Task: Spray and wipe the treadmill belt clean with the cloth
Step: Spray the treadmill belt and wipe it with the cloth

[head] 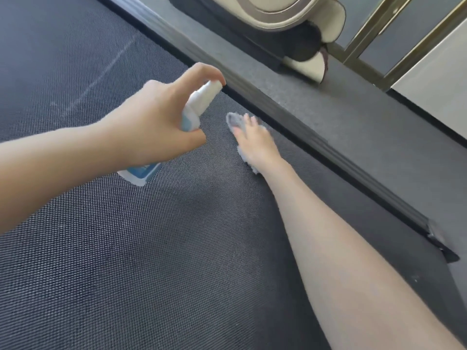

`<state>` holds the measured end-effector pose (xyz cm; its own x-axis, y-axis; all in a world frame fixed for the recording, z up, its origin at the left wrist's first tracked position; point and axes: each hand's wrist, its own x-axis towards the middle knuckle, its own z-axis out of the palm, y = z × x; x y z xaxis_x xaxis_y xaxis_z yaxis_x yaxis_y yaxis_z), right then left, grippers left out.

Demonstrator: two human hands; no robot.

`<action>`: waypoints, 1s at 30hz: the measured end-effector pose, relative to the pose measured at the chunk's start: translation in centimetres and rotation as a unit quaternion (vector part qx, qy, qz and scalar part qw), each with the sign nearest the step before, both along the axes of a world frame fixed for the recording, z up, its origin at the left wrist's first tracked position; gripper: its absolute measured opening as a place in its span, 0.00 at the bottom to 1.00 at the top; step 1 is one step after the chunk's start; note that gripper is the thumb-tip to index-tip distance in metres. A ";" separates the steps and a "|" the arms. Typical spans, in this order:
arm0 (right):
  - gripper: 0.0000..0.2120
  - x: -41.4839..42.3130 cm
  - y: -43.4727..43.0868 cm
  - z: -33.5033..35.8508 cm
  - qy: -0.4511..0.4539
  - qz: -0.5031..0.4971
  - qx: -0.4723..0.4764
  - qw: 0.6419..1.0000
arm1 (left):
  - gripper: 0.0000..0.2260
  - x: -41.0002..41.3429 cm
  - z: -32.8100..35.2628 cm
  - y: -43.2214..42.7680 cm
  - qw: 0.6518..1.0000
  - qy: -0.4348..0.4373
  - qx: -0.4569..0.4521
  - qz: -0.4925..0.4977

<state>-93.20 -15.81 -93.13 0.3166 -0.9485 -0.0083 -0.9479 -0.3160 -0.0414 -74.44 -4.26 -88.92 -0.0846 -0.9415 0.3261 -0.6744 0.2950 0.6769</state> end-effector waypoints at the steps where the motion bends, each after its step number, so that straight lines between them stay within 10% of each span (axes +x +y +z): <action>1: 0.23 1.6 0.8 0.4 -0.054 0.009 0.017 0.998 | 0.27 0.2 0.1 0.1 1.000 0.000 -0.001 0.003; 12: 0.26 1.0 14.3 -1.3 -0.080 0.252 0.041 0.964 | 0.27 1.5 0.2 1.8 0.999 -0.037 0.007 0.014; 30: 0.23 -14.4 3.3 -2.0 0.089 -0.181 0.016 0.979 | 0.26 1.2 -0.3 4.3 0.997 -0.080 0.013 -0.009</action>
<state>-107.63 -12.49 -95.17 -0.0504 -0.9967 -0.0637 -0.9906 0.0418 0.1300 -73.22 0.04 -89.17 -0.1495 -0.9477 0.2820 -0.7691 0.2907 0.5692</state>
